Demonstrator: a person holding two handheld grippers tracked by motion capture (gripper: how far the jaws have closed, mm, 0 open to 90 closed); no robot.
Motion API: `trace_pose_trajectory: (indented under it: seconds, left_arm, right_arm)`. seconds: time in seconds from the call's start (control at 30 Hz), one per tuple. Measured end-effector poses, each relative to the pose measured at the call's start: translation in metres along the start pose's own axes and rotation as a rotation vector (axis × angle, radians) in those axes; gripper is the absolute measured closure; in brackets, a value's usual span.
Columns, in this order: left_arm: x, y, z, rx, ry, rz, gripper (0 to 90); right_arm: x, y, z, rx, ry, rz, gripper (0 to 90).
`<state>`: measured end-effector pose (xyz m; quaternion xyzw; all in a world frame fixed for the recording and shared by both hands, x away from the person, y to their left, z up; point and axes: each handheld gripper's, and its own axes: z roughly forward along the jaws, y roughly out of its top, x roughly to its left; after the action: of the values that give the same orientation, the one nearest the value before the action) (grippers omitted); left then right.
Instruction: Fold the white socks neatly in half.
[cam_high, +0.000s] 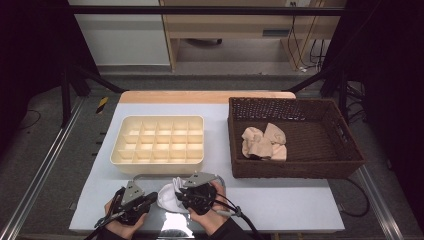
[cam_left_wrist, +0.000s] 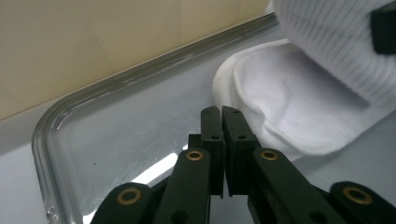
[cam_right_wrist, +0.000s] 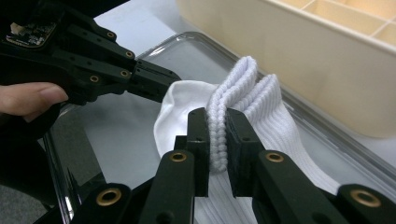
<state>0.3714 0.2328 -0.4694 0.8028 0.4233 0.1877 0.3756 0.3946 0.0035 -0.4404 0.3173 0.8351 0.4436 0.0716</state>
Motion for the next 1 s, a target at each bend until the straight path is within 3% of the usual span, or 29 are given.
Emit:
trace_pose_trajectory:
  seconds: [0.33,0.4,0.57,0.63,0.77,0.87,1.0]
  left_arm:
    - [0.0,-0.001,0.001,0.008,0.001,0.003,87.7]
    - [0.0,-0.001,0.001,0.007,0.0,0.004,87.7]
    - [0.0,-0.001,0.001,0.005,0.0,-0.002,87.5]
    - [0.001,0.0,0.001,0.002,-0.001,-0.002,87.4]
    - [0.001,0.0,0.0,-0.005,0.0,-0.005,87.3]
    - [0.0,0.0,0.0,-0.004,-0.002,-0.002,87.3]
    - [0.0,0.0,0.0,0.0,-0.004,0.004,87.4]
  right_arm:
    - [0.006,-0.008,0.023,0.033,0.054,0.008,79.2]
    - [0.007,-0.01,0.027,0.036,0.122,0.012,73.0]
    - [0.005,-0.008,0.012,-0.016,0.178,0.012,67.2]
    - [0.001,-0.008,0.003,-0.037,0.161,0.01,68.3]
    - [-0.011,-0.015,-0.006,-0.011,0.087,0.001,70.6]
    - [-0.013,-0.022,-0.002,0.013,0.086,0.007,67.9]
    - [-0.009,-0.025,0.006,0.03,0.086,-0.024,65.0]
